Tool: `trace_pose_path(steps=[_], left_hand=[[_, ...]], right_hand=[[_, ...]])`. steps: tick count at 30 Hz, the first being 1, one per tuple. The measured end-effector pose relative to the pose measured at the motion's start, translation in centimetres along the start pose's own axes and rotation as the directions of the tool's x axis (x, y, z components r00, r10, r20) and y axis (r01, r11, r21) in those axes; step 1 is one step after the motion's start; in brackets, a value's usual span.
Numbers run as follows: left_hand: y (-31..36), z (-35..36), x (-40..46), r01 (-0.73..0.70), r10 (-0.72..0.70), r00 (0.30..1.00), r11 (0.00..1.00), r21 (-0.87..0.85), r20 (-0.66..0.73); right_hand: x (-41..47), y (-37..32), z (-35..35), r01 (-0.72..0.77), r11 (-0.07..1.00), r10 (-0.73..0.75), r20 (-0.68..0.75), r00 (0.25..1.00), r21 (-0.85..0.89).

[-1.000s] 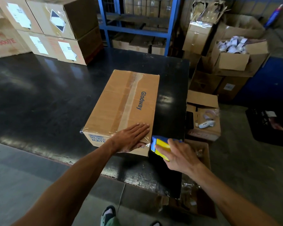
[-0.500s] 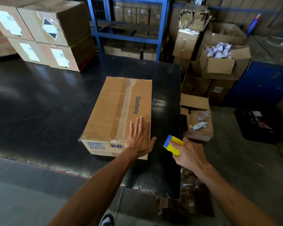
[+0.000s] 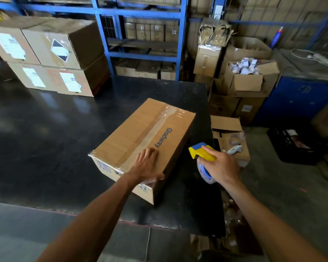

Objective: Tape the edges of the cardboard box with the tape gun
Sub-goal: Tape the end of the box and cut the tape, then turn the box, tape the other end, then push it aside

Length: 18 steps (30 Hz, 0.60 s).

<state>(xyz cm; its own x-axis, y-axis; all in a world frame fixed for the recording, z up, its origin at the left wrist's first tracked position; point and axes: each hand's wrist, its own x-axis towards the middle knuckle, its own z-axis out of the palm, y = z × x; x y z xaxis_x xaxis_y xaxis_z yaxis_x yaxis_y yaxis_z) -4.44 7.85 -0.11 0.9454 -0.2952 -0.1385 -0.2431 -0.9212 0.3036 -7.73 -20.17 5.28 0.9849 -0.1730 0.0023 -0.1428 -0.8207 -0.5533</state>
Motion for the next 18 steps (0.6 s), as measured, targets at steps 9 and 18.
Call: trace_pose_path(steps=[9, 18], left_hand=[[-4.5, 0.4, -0.5, 0.068, -0.079, 0.990, 0.993, 0.098, 0.118], [-12.5, -4.3, -2.5, -0.087, 0.040, 0.958, 0.984, 0.154, 0.284]], right_hand=[[0.2, -6.5, 3.9, -0.133, 0.952, 0.125, 0.048, 0.991, 0.276], [-0.4, -10.4, 5.6, -0.257, 0.770, 0.266, 0.071, 0.961, 0.585]])
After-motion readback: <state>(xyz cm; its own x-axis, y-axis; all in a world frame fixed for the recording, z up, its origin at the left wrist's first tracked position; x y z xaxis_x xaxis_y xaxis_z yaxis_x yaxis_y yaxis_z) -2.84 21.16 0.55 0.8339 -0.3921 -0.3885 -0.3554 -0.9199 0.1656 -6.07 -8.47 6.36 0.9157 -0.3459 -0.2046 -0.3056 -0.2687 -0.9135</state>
